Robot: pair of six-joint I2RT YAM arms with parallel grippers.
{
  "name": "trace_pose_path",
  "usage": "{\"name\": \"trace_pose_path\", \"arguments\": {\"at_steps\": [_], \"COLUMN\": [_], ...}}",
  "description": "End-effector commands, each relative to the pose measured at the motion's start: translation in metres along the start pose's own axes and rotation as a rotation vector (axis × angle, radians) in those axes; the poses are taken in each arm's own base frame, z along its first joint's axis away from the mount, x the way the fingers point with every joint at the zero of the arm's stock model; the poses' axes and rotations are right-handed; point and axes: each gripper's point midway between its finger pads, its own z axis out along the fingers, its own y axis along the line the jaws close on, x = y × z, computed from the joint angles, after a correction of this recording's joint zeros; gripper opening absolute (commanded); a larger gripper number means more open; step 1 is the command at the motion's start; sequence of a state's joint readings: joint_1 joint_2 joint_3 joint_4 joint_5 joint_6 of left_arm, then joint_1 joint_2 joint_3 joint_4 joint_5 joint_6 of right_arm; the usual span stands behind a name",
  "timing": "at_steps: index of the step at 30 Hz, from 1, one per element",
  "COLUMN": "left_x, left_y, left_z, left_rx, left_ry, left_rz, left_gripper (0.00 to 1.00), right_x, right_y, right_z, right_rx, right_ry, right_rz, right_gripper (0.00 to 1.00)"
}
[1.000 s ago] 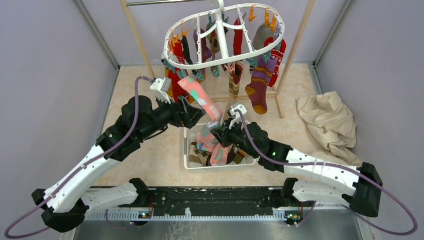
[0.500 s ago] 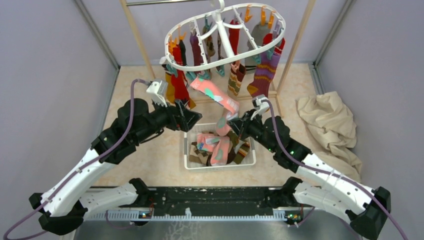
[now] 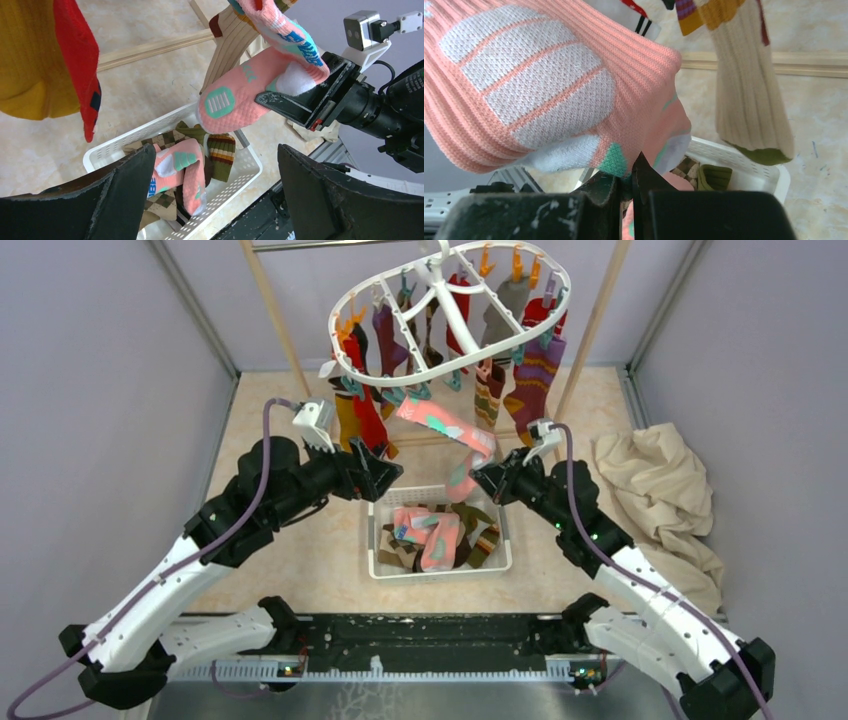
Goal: Remove the socks clipped to the hanger
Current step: Remove the sock from the hanger.
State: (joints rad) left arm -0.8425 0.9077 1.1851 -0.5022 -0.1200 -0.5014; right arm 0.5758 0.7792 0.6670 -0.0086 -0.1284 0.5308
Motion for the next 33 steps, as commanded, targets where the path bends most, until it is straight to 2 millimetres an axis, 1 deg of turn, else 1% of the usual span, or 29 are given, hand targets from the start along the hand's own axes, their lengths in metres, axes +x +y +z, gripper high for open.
{"name": "trace_pose_path", "arguments": {"at_steps": [1,4,8,11,13,17,22,25,27,28,33], "left_x": [-0.007,-0.014,-0.024,-0.029,-0.031,-0.037,-0.054,-0.062,-0.066,-0.068,-0.078], "left_y": [-0.001,0.001,0.003,0.004,0.004,0.004,-0.002,-0.007,-0.008,-0.009,-0.014], "left_z": [0.001,0.003,0.004,0.004,0.006,0.007,0.007,0.008,0.009,0.009,0.007], "left_rx": [-0.019,-0.042,-0.072,-0.083,-0.088,-0.092,-0.089,-0.085,-0.09,-0.09,-0.086], "left_ry": [-0.025,-0.046,-0.075,-0.094,-0.102,-0.127,-0.166,-0.178,-0.182,-0.187,-0.208], "left_rz": [-0.039,-0.051,-0.054,-0.051,-0.049,-0.052,-0.071,-0.084,-0.09,-0.092,-0.115], "left_gripper": [0.96,0.93,0.93,0.93,0.94,0.94,0.96,0.99,0.99,0.99,0.99], "right_x": [0.002,0.013,0.031,0.041,0.046,0.047,0.05,0.052,0.055,0.053,0.063], "right_y": [0.016,0.018,0.019,0.02,0.022,0.028,0.032,0.036,0.04,0.044,0.055], "right_z": [0.006,0.007,0.008,0.008,0.009,0.014,0.024,0.032,0.039,0.043,0.056], "right_rx": [-0.105,-0.144,-0.184,-0.218,-0.241,-0.297,-0.33,-0.321,-0.299,-0.291,-0.231], "right_ry": [0.006,0.029,0.061,0.072,0.072,0.061,0.06,0.071,0.087,0.086,0.114], "right_rz": [0.034,0.056,0.094,0.129,0.158,0.192,0.216,0.191,0.153,0.127,0.033], "right_gripper": [0.0,0.0,0.0,0.0,0.0,0.0,0.0,0.0,0.0,0.0,0.0]}}
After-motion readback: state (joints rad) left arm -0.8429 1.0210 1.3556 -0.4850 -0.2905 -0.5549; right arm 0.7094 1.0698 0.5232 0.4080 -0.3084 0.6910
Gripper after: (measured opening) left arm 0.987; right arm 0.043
